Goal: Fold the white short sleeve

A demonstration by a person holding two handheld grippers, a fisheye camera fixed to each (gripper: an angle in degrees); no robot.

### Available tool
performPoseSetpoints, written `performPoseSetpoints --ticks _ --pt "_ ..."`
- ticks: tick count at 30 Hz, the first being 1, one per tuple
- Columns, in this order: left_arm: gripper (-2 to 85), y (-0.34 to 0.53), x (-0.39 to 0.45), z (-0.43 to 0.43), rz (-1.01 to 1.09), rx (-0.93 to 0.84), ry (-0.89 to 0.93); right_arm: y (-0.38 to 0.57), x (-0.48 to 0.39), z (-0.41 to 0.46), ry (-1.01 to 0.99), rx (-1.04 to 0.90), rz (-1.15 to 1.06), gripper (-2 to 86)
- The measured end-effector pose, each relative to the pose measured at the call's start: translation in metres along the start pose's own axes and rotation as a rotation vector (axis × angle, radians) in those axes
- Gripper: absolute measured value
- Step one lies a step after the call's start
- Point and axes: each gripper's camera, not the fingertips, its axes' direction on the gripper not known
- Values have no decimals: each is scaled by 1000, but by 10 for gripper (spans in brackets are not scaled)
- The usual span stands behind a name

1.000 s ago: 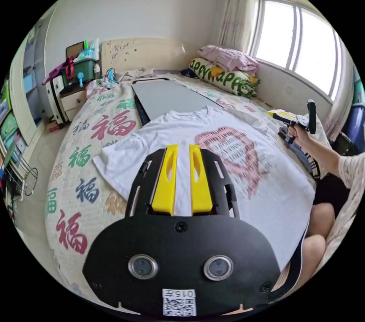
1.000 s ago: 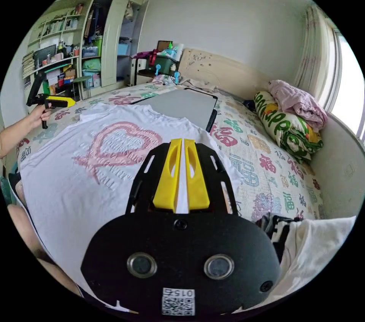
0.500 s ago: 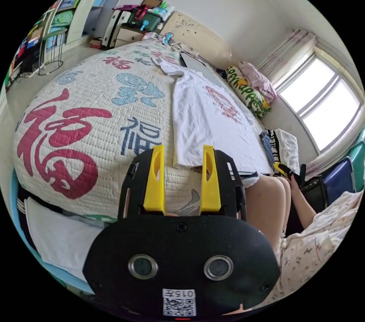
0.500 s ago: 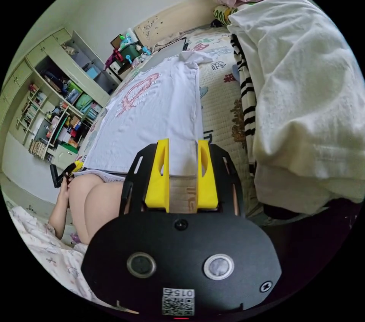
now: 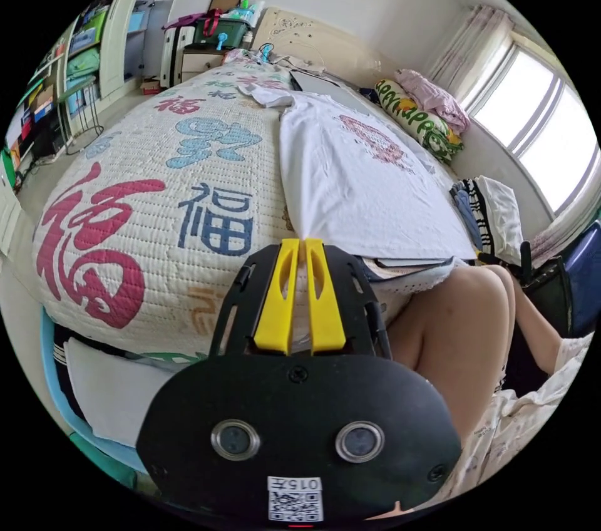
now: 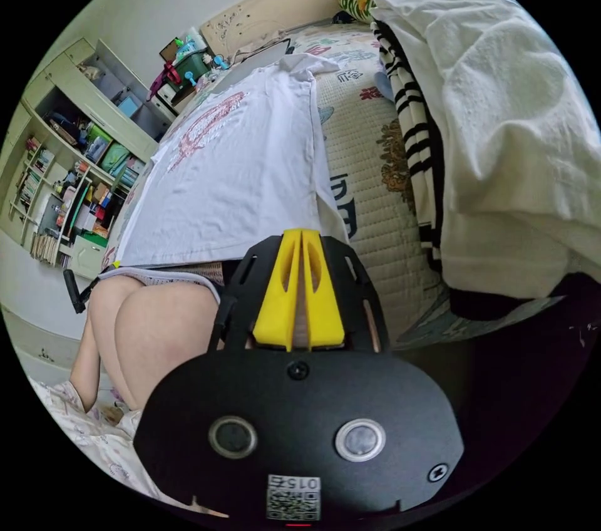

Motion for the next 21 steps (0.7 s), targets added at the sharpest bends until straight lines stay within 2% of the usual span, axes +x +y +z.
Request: performPoseSetpoints --ticks 5,8,12,14,16,21 --pt "-2 -11 -1 -24 2 2 -5 -15 42 -11 86 89 49 30" --pt "-3 -24 -1 -26 3 -20 -25 -33 69 7 -33 47 67 84" --pt "0 -43 -14 -36 -14 -47 8 -44 81 40 -3 41 54 68" --pt "1 -55 -22 -41 -22 -73 41 -38 88 57 81 89 48 20" --pt "2 -66 -27 -46 -20 -93 60 -33 99 66 62 109 55 6" --pt "2 -81 -26 -74 -11 -71 63 -26 117 94 128 127 39 -5"
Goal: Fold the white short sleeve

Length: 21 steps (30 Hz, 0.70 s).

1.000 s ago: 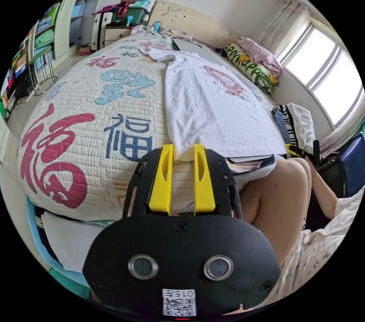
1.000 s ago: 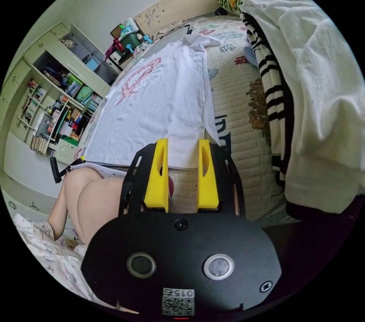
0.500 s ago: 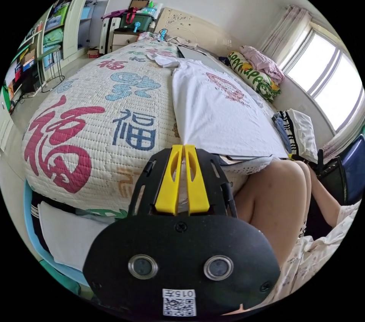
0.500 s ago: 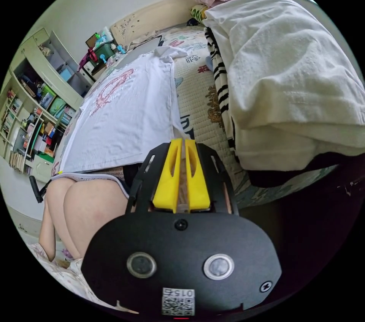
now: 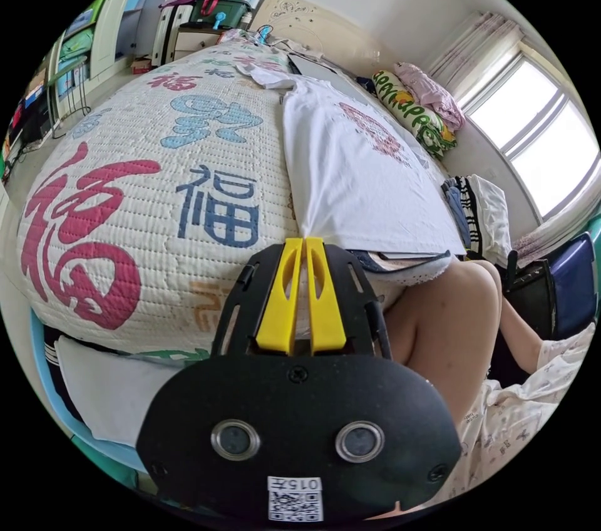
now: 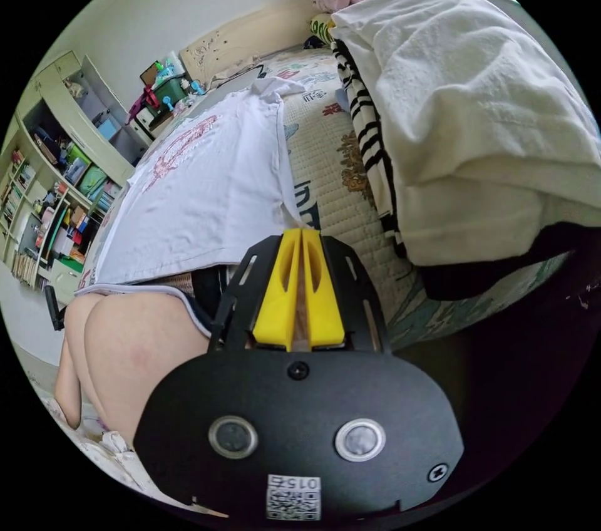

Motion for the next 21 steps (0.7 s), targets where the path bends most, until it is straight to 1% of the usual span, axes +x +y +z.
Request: performPoseSetpoints --ticks 2,5,9,12,15,17,21 --pt "2 -4 6 -14 15 4 -18 4 -2 17 109 -29 -58 -6" --pt "1 -9 19 -45 45 22 -55 16 3 37 183 -47 -137 -7" --pt "0 -9 31 -64 83 10 -92 31 25 71 186 -39 -131 -7" --pt "0 -12 31 -76 56 32 -88 37 43 100 149 -5 -44 -6" --pt "0 -17 36 -95 33 41 -94 45 42 130 200 26 -44 -6" --pt "-1 -17 47 -105 44 58 -126 55 35 155 266 56 -80 -6" --pt "-4 -15 84 -127 79 97 -251 65 43 184 269 94 -53 -6"
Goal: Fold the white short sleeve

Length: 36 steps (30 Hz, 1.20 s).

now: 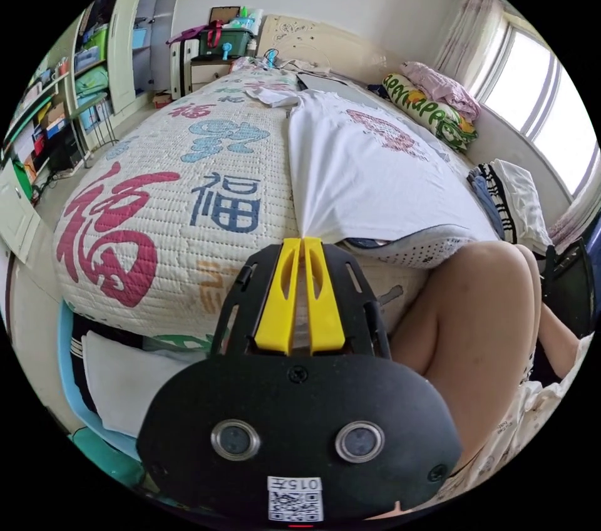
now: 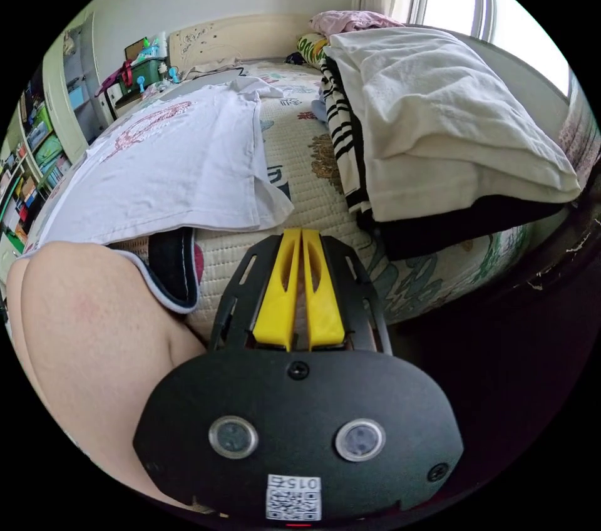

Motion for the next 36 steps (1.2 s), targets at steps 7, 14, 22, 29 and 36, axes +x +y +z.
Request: performPoseSetpoints --ticks 7,14,22,29,36 --pt "-5 -11 3 -40 -55 31 -28 25 9 52 -52 43 101 -6" --pt "-5 -32 32 -66 53 8 -168 41 6 100 -80 19 76 -6" --pt "-5 -50 8 -86 26 9 -120 52 -35 141 22 -50 -6 -5" --pt "-5 -72 -7 -92 56 -19 -118 65 -90 167 160 -115 -70 -5" --pt "-5 -86 -21 -90 47 -24 -139 91 -157 177 358 -132 -239 -6"
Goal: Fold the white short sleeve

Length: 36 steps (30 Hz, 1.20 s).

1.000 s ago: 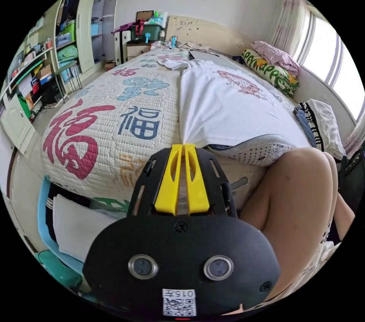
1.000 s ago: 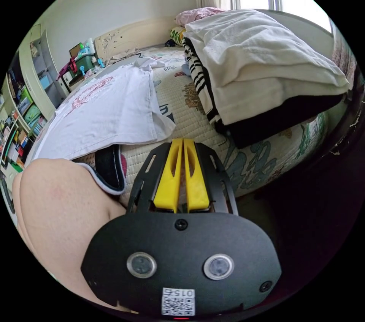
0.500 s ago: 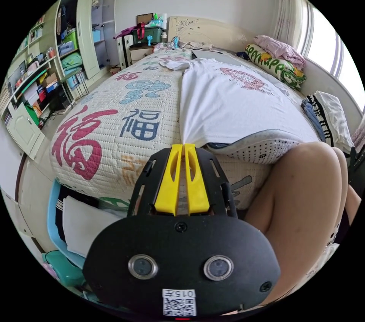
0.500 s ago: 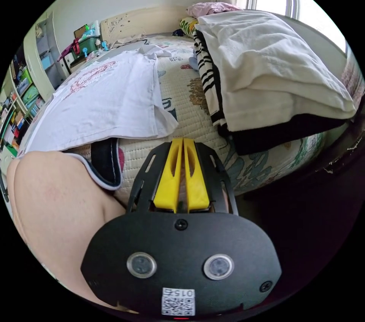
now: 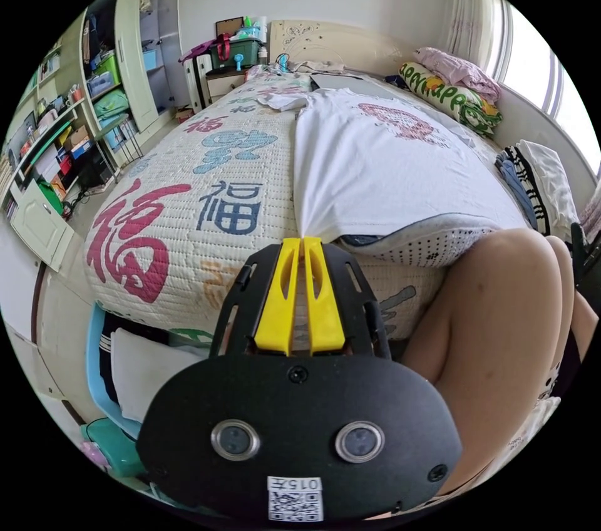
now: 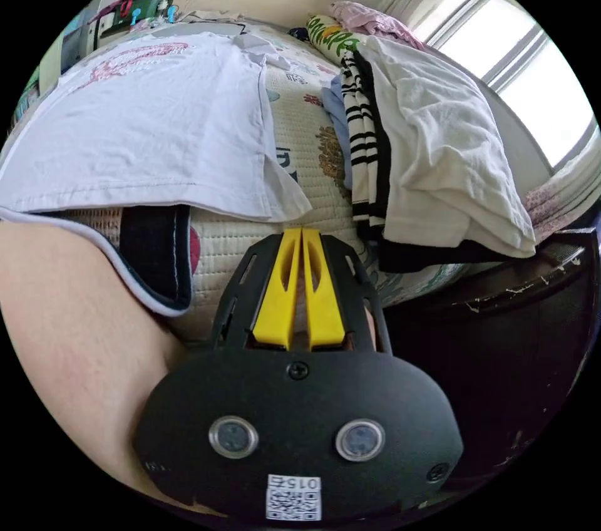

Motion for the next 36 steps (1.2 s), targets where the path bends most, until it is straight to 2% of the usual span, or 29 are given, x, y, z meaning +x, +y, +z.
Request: performPoseSetpoints --ticks 4,15,21,24,27,32,36 --pt "-5 -9 -13 6 1 -14 19 -5 -36 -20 117 -69 -132 -6" --pt "-3 -31 -38 36 -33 -8 15 6 42 -140 -230 -18 27 -6" --pt "18 -56 -65 49 -20 -64 60 -2 78 -236 -286 2 -55 -8" --pt "29 -64 -84 46 -55 -94 48 -6 125 -292 -332 0 35 -10" --pt "41 -83 -91 36 -67 -80 -8 -13 181 -358 -432 97 129 -9" --pt "56 -161 -65 48 -56 -61 0 -95 255 -453 -667 277 275 -1" --pt "57 -259 4 86 43 -16 94 -193 278 -483 -798 340 382 18"
